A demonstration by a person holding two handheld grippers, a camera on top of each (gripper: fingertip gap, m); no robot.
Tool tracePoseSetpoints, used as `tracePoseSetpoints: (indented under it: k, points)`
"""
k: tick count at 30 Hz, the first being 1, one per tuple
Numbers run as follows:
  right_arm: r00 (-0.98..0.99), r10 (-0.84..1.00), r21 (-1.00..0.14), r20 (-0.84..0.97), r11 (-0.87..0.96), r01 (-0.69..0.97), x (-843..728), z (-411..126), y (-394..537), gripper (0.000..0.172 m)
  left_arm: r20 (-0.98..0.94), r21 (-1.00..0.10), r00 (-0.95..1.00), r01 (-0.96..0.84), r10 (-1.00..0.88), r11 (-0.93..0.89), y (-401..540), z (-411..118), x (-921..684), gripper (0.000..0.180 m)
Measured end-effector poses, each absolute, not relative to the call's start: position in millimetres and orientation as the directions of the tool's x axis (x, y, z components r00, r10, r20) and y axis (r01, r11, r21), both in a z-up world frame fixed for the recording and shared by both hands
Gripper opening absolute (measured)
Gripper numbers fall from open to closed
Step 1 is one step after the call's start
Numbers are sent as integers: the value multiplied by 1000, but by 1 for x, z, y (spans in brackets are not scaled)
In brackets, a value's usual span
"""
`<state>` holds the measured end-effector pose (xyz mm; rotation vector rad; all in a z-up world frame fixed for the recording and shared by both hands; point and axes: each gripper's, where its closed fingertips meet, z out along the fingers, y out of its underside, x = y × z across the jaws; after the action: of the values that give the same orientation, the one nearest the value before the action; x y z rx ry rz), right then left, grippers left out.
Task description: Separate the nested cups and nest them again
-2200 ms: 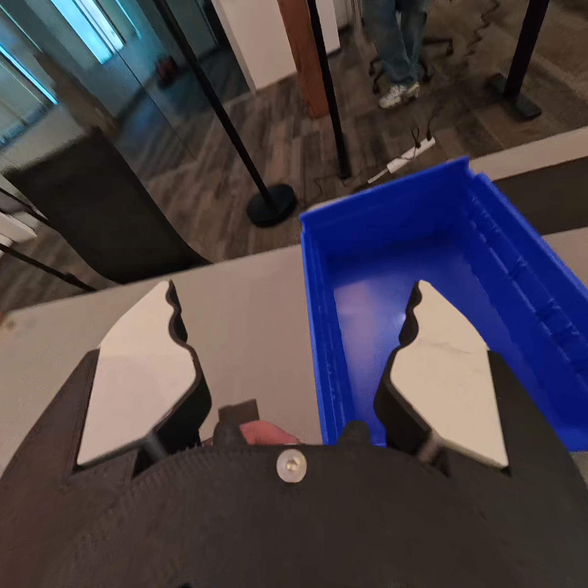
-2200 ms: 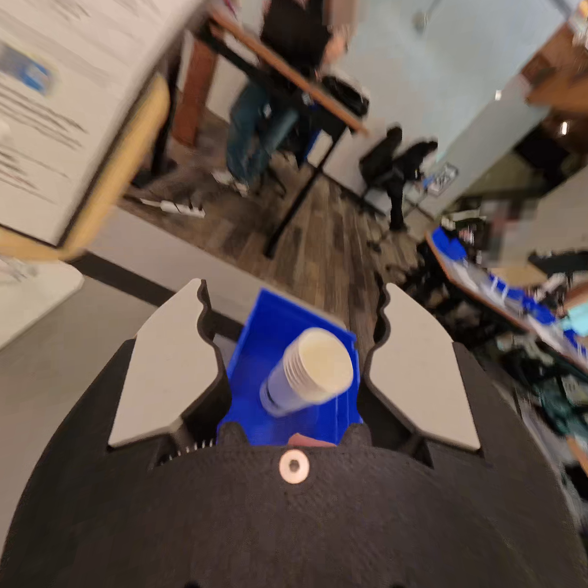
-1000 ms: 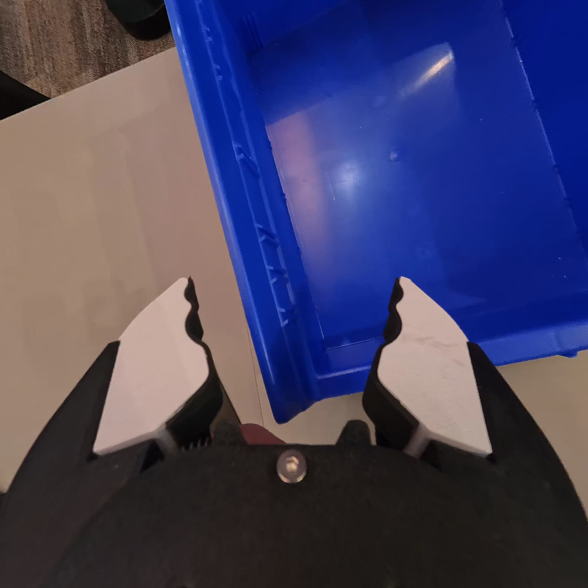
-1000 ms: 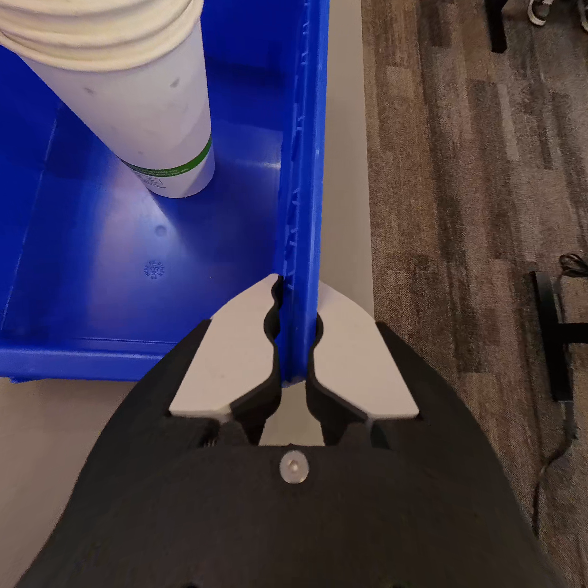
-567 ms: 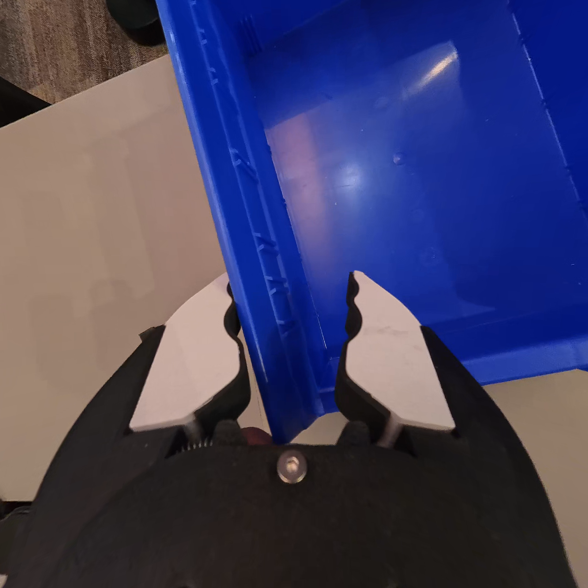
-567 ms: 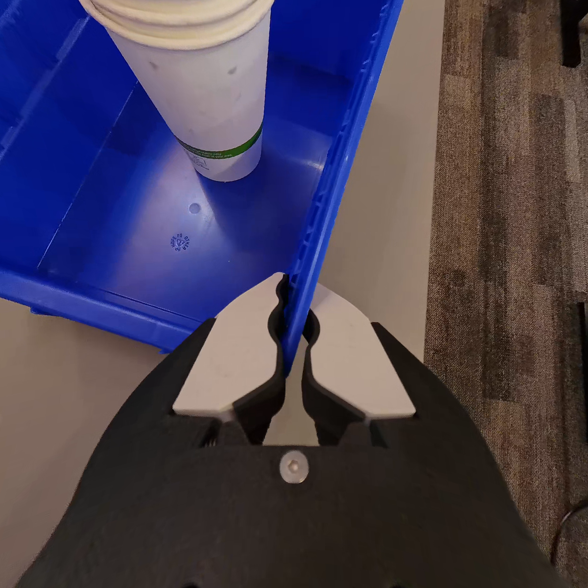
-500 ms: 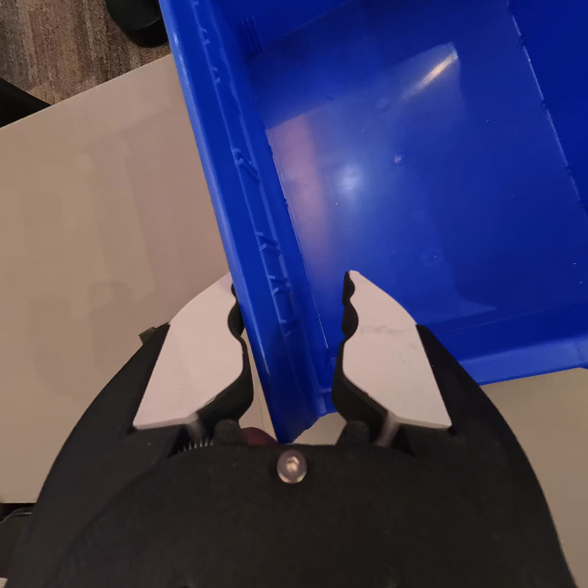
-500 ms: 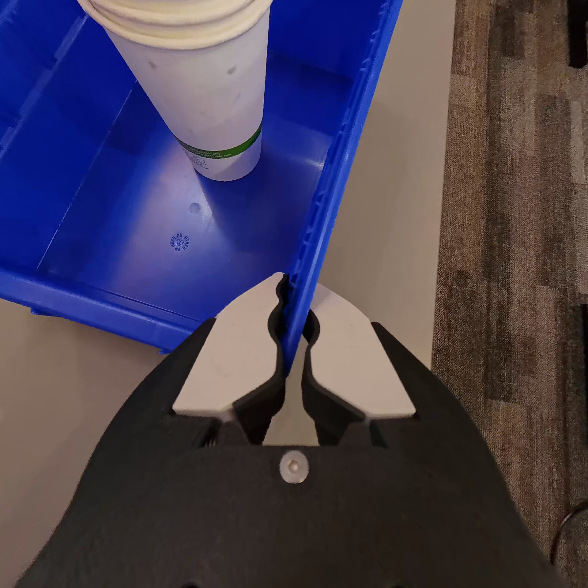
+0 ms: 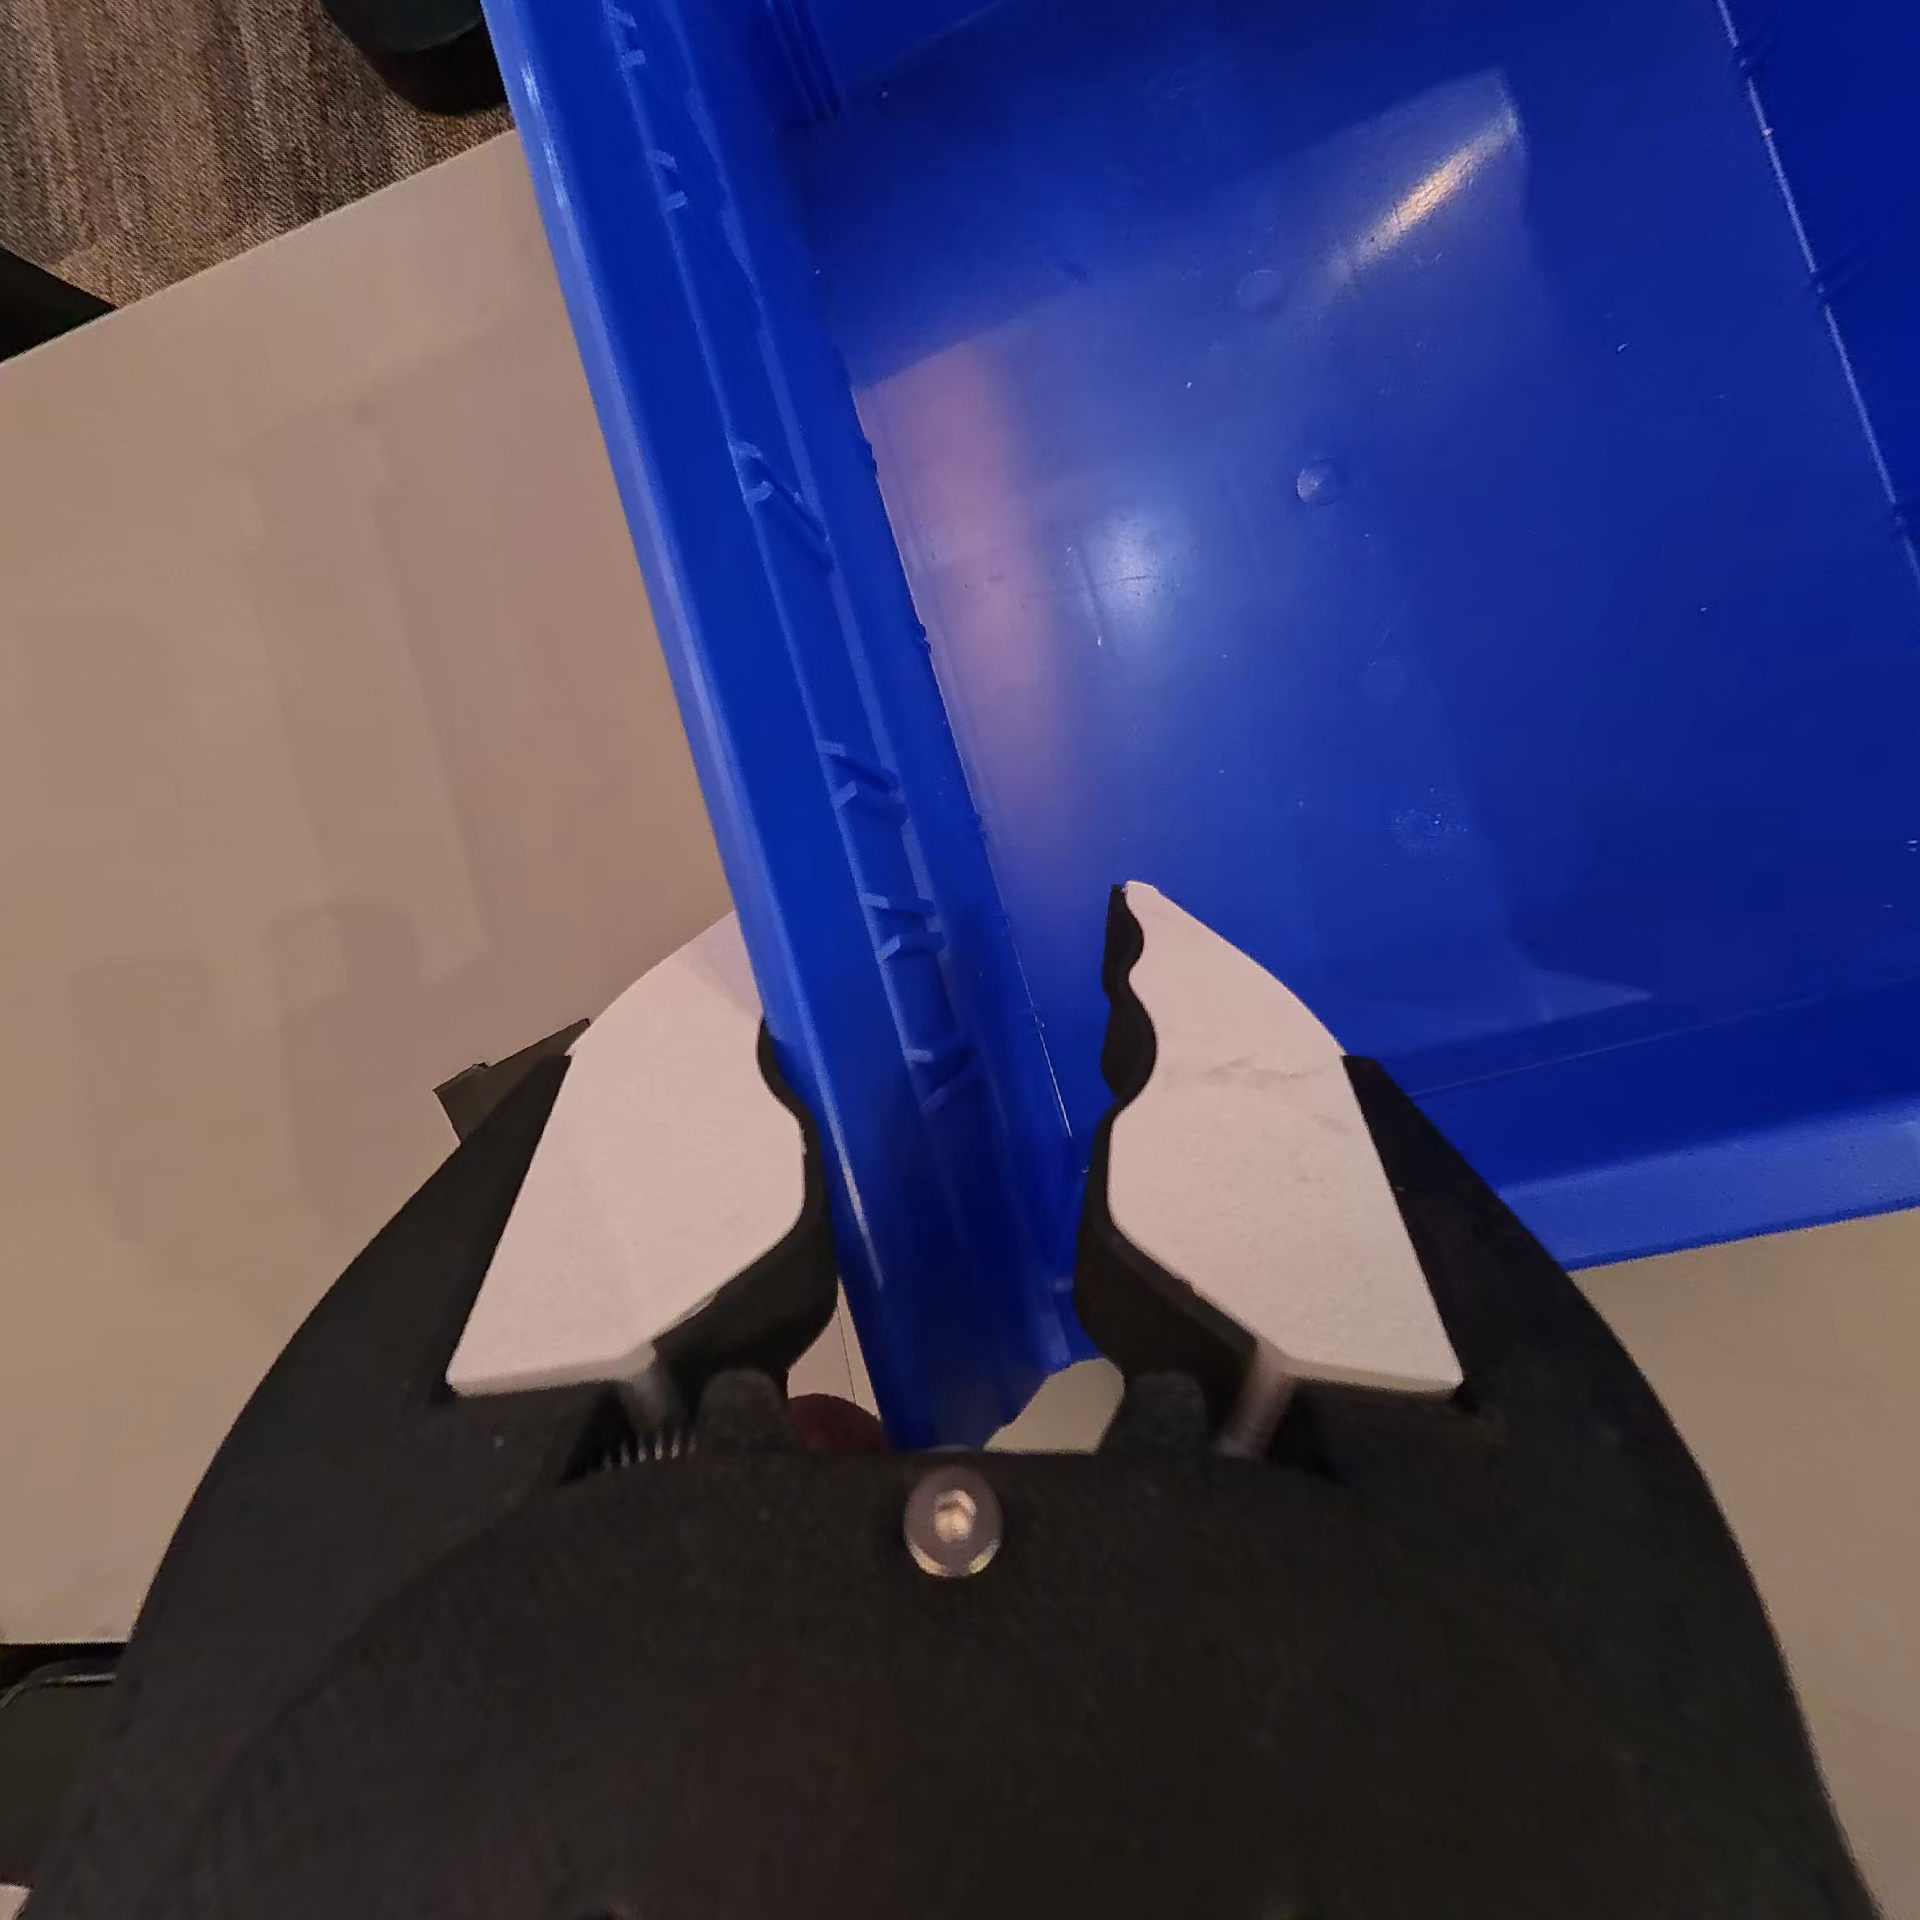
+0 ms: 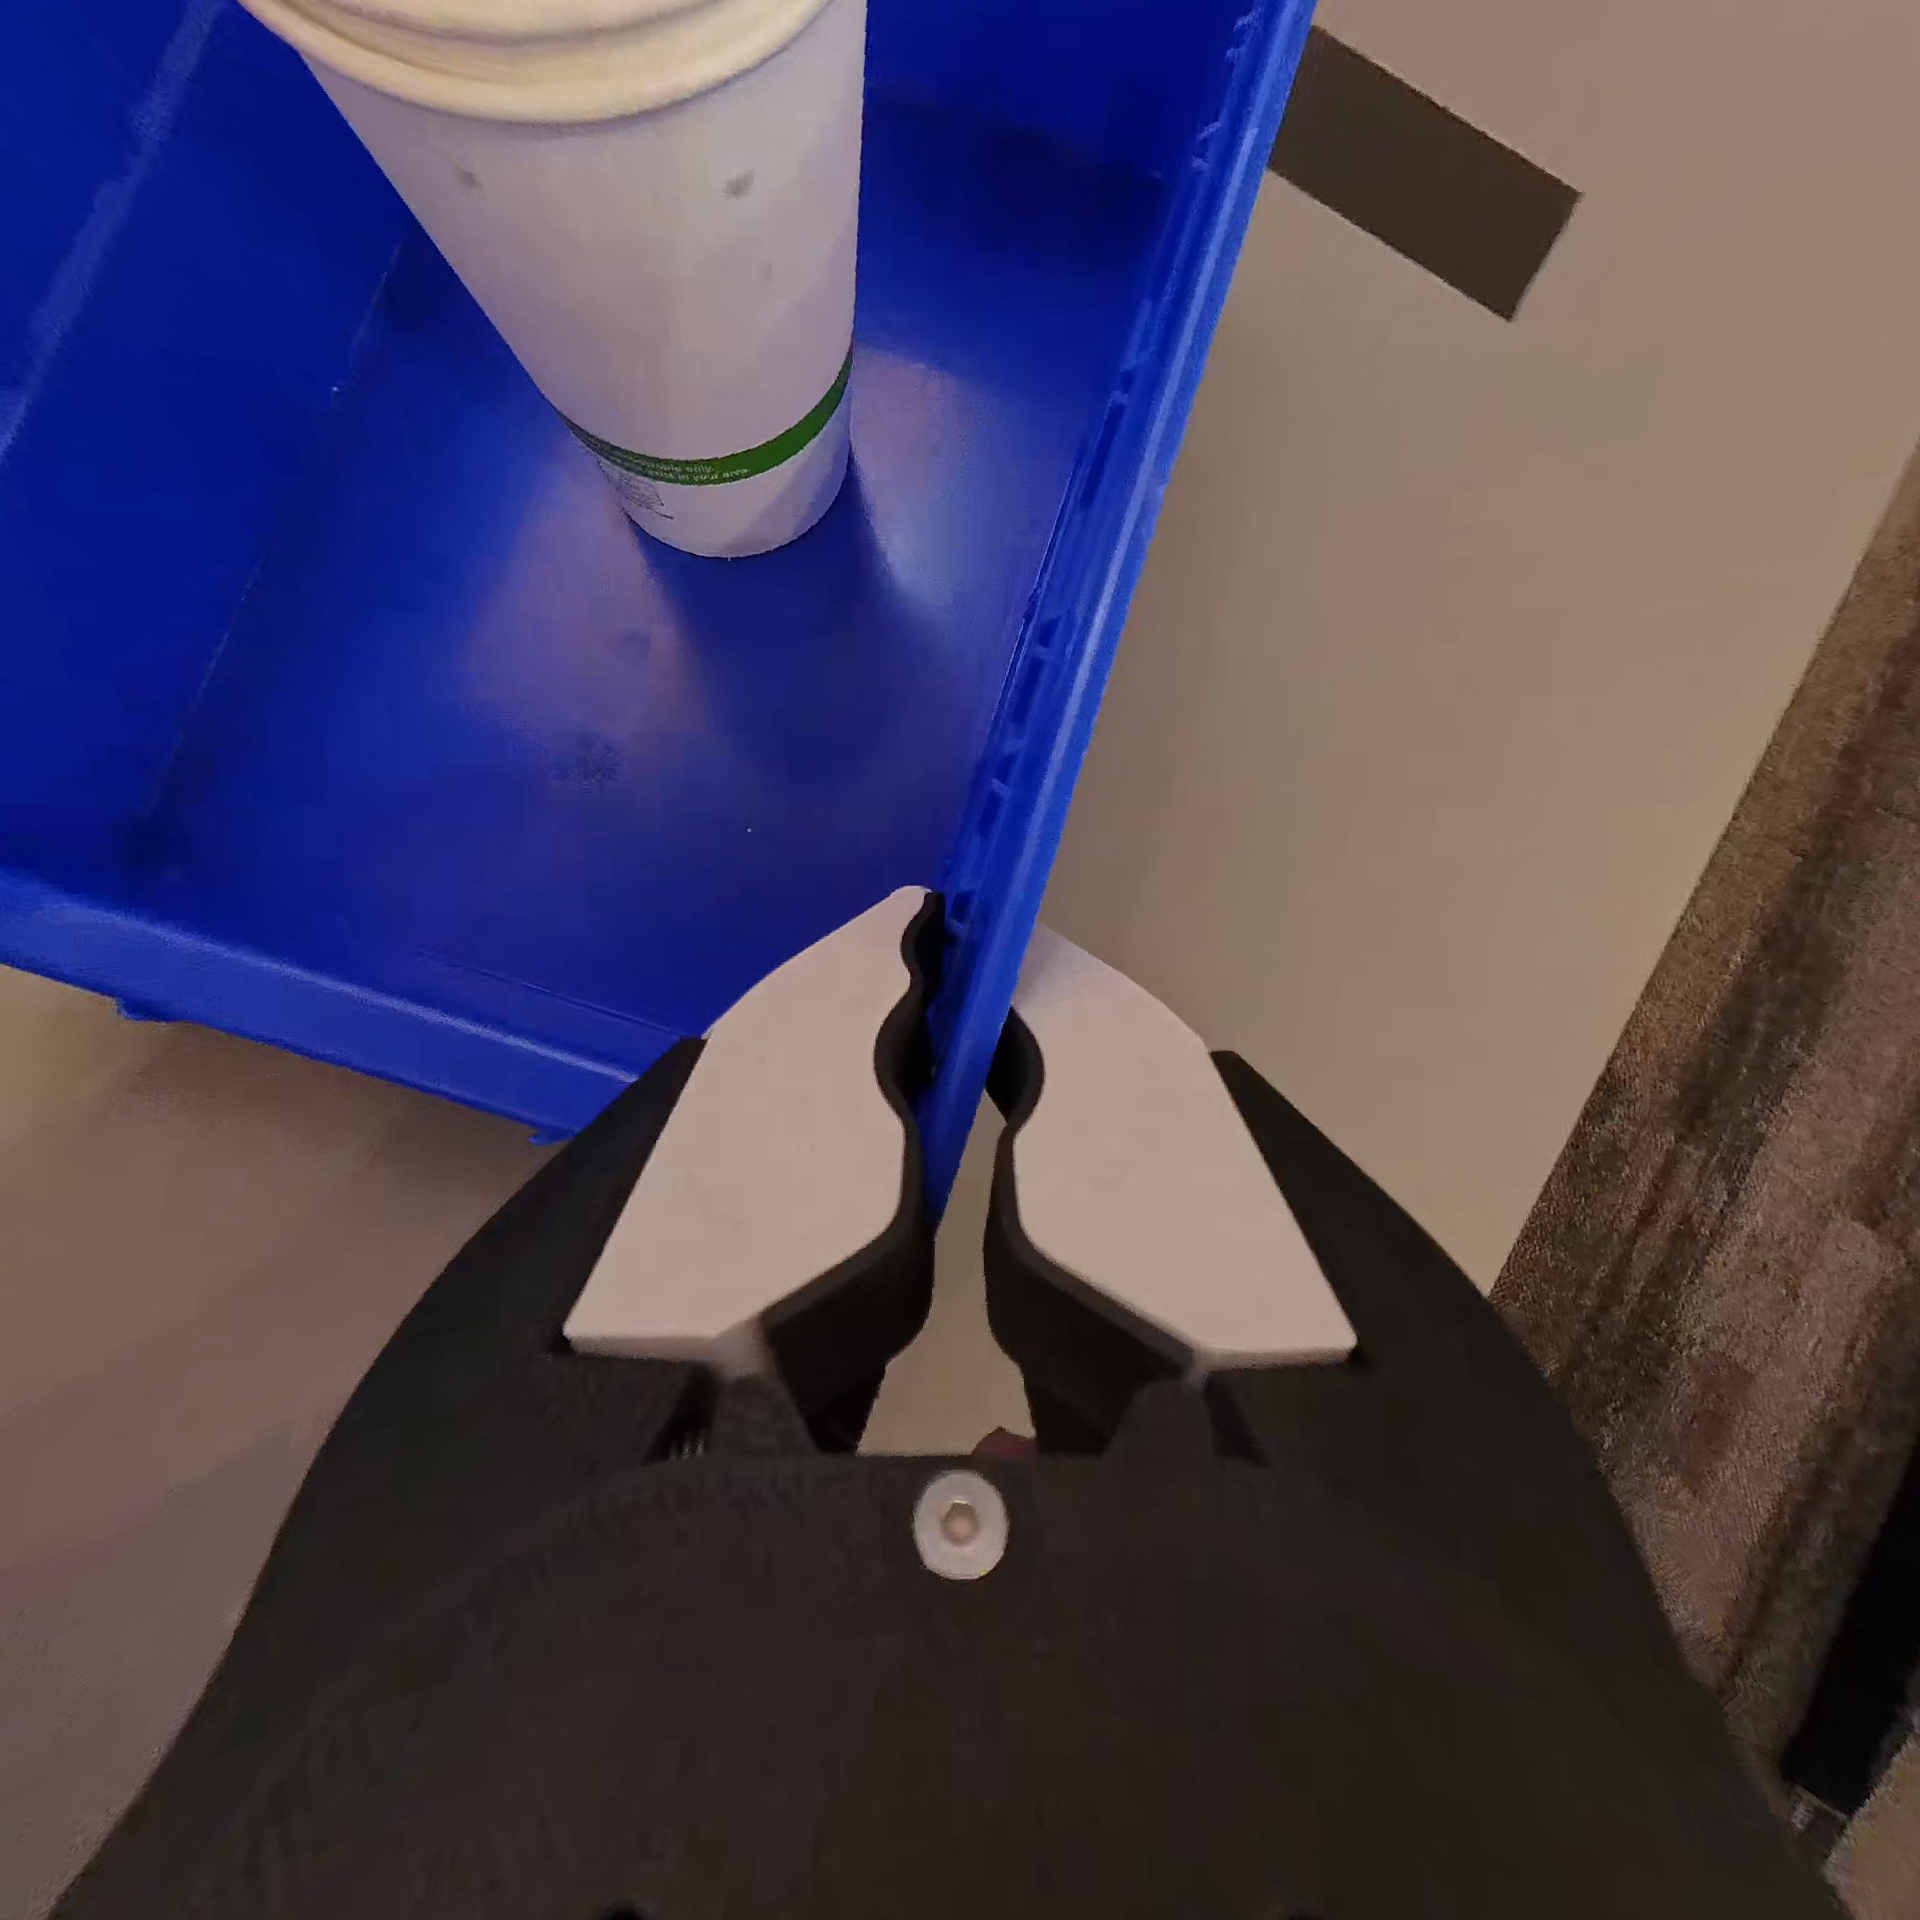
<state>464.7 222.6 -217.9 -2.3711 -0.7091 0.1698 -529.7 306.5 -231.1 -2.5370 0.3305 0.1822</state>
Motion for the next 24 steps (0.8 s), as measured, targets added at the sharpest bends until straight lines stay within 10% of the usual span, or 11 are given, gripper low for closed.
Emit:
tracePoseSetpoints:
  k: [24]
  points:
    - [210,976,-516,55,-153,843,350,-219,220,7,-262,-483,946,-300,-191,-823,309,-233,-531,56]
